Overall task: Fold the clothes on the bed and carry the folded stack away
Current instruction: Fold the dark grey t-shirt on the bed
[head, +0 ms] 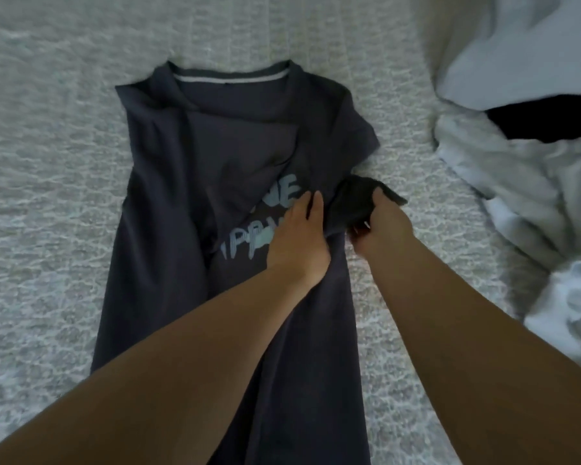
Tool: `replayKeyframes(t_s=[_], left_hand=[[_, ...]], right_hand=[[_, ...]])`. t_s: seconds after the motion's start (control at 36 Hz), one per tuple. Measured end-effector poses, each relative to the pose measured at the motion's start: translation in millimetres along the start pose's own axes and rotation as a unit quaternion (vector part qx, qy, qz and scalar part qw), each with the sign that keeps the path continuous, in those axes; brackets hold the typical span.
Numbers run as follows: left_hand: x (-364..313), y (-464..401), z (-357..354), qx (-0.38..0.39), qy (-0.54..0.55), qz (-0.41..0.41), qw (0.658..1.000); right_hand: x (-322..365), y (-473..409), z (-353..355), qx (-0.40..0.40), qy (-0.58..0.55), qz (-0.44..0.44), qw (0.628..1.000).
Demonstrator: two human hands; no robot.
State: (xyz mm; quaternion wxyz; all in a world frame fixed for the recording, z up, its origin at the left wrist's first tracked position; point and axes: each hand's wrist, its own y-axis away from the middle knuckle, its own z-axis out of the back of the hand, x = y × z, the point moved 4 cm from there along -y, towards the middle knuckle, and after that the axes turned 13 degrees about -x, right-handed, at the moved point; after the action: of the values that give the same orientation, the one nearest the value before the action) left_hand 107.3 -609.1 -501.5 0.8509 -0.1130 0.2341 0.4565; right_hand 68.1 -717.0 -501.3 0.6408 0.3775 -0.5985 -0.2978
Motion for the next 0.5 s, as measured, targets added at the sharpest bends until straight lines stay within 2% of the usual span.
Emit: replayKeyframes(t_s=[0.06,0.11,0.17,0.22,0.28,0.33,0.36,0.39,0.42,0.44,0.47,0.5], left_hand=[[-8.8,-5.7,-2.9,0.0,0.076,0.012,0.997],[-16.5,-8.8,-5.2,0.028,0.2,0.05,0.978],[-20.1,-9.8,-2.4,0.071,0.317,0.119,0.938],[-15.7,-12.8,5.8,0.115,0.378,0.176,0.901],[-6.7,-16.1,19.4,0.149,0.448,0.194,0.86],[10.7,-20.0,38.4,0.11,0.516,0.204,0.825],[24.9,-22.5,48.8,0.051,0.513,0.213,0.83],[42.2,-26.0,58.6,-0.025,0.452,0.214,0.866],[59.8,-28.8,67.5,-0.092,0.329,0.204,0.917],[73.1,-30.8,74.0,-0.123,0.184,0.184,0.958],[82.4,-32.5,76.2,-0.112,0.055,0.161,0.979],[88.3,-34.0,75.3,-0.072,-0.044,0.145,0.986]], right_hand=[[13.6,2.3,3.1,-0.06,-0.021,0.006,0.998],[30.4,8.3,6.2,-0.088,-0.041,0.091,0.991],[42.8,24.4,1.3,-0.06,-0.029,0.208,0.976],[46.4,44.3,-14.6,-0.01,0.021,0.299,0.954],[43.2,61.9,-35.2,0.041,0.091,0.371,0.923],[32.7,73.8,-54.0,0.089,0.139,0.421,0.892],[25.1,76.4,-61.4,0.116,0.149,0.433,0.881],[17.5,76.9,-67.0,0.138,0.157,0.435,0.876],[11.6,76.3,-70.8,0.148,0.164,0.429,0.876],[8.0,73.8,-72.2,0.147,0.163,0.418,0.881],[6.0,70.5,-71.9,0.144,0.151,0.404,0.891],[4.7,66.3,-70.6,0.14,0.132,0.385,0.903]])
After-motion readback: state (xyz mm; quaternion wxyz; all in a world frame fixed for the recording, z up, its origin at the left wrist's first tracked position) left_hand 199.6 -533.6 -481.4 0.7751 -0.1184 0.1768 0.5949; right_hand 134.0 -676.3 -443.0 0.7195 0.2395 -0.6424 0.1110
